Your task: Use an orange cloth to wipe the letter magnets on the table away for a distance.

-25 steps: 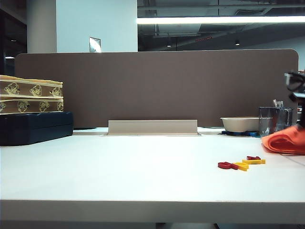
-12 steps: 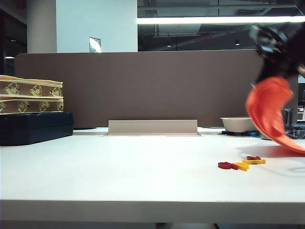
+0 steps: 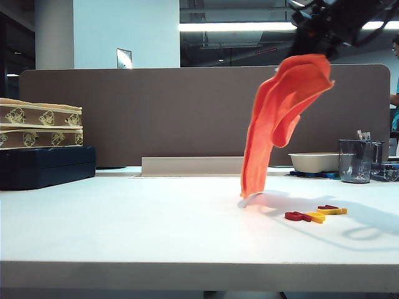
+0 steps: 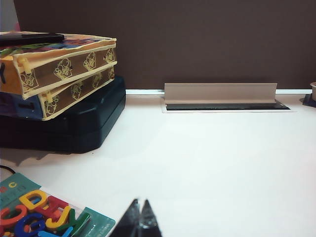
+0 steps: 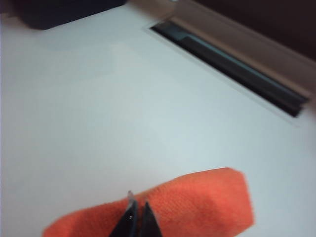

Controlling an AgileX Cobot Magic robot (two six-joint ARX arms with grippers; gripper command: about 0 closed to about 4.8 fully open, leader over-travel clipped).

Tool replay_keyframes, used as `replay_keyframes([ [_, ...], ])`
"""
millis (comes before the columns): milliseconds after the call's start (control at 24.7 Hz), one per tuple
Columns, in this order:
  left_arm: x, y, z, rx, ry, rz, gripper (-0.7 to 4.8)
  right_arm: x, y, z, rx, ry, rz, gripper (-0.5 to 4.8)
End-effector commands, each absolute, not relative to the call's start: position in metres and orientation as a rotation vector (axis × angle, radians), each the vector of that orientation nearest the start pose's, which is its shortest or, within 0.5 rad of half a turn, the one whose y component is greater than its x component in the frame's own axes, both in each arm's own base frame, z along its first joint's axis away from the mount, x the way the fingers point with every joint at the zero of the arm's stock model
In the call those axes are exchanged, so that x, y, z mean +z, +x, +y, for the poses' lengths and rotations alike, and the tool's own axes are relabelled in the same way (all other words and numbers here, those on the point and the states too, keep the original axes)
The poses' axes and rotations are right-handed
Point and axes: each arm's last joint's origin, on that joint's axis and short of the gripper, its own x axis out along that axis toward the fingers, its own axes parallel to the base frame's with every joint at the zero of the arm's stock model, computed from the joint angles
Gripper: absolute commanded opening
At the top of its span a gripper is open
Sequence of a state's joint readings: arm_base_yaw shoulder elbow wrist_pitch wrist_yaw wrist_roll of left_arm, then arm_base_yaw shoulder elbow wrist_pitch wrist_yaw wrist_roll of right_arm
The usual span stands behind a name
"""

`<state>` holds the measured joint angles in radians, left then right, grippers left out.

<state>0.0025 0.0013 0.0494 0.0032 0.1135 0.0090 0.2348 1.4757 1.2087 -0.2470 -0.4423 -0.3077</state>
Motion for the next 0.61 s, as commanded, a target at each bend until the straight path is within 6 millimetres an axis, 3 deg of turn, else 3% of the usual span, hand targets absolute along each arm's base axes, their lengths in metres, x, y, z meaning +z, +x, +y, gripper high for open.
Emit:
replay_keyframes([
  [41, 0.183, 0.094, -0.003, -0.117, 0.015, -0.069, -0.06, 0.311, 0.305, 0.108, 0.837, -0.234, 0.475, 0.08],
  [122, 0.183, 0.094, -0.003, -0.117, 0.015, -0.069, -0.06, 0.307, 0.295, 0.124, 0.895, -0.243, 0.527, 0.08],
  [365, 0.183, 0.094, -0.003, -0.117, 0.014, -0.069, -0.06, 0.295, 0.281, 0.145, 0.924, -0.294, 0.609, 0.07],
  [486, 0.183, 0.094, -0.003, -0.117, 0.014, -0.069, -0.06, 0.286, 0.278, 0.146, 0.896, -0.314, 0.642, 0.07],
  [608, 0.183, 0.094, -0.003, -0.117, 0.014, -0.069, -0.06, 0.262, 0.275, 0.143, 0.864, -0.337, 0.742, 0.07],
])
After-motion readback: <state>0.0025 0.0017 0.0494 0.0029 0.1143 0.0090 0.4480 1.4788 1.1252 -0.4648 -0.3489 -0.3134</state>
